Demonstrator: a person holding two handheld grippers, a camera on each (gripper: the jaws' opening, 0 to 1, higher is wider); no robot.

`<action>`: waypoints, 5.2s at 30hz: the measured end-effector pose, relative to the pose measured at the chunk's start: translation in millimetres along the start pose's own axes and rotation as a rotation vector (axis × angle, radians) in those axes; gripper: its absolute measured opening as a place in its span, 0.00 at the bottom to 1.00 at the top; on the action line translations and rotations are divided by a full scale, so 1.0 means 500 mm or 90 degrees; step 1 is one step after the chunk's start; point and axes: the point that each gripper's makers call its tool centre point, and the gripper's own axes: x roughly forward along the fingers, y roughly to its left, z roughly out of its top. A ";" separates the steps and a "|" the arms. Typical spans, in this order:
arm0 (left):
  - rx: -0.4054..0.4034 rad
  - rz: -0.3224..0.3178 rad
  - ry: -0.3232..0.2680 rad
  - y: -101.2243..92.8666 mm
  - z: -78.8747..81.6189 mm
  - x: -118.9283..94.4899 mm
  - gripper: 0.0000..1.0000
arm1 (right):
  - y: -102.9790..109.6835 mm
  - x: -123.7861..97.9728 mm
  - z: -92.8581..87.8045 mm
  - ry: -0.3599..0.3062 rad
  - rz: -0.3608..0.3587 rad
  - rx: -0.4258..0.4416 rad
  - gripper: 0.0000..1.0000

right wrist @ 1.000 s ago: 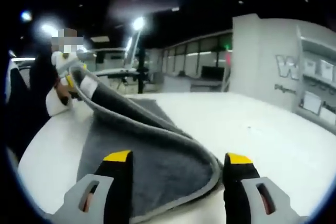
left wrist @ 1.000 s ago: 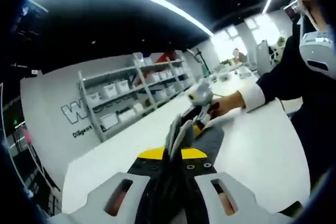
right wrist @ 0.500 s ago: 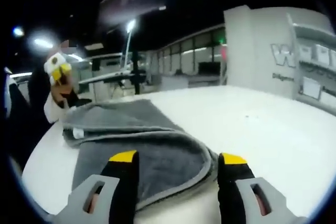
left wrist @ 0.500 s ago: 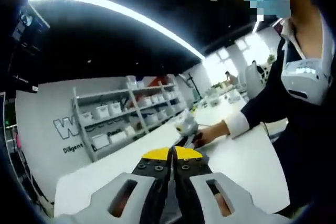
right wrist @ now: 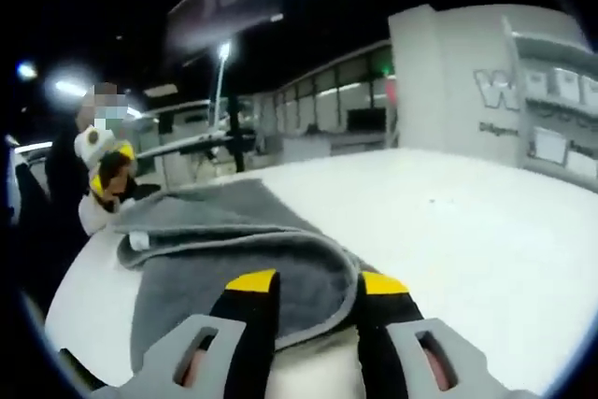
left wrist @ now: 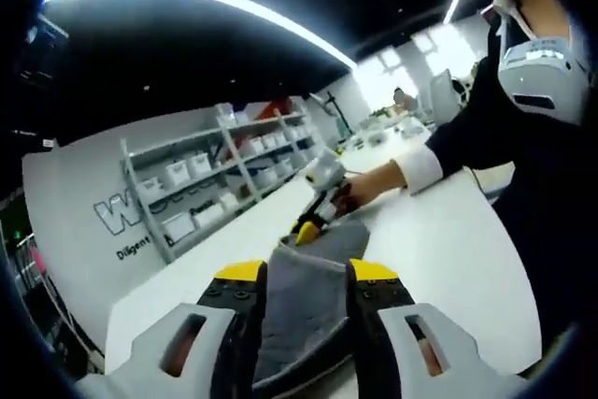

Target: Open the folded towel by lifting each exposed corner and separating the folded layers until the towel lies flat within the target outline without major curled edges

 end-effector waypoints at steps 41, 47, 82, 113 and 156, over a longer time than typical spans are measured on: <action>-0.094 0.003 0.195 -0.050 -0.081 0.194 0.37 | -0.030 -0.023 -0.001 0.026 -0.060 -0.027 0.14; -0.144 0.005 0.242 -0.057 -0.112 0.194 0.23 | -0.040 -0.016 -0.017 0.034 -0.047 -0.008 0.17; -0.155 0.007 0.247 -0.049 -0.122 0.182 0.18 | -0.037 -0.024 -0.008 0.072 -0.105 -0.136 0.12; -0.103 0.002 0.169 -0.044 -0.073 0.181 0.28 | 0.021 -0.058 0.102 -0.043 -0.049 -0.126 0.00; -0.111 0.232 0.086 0.061 0.003 0.245 0.47 | 0.225 -0.155 0.256 -0.211 -0.028 -0.388 0.00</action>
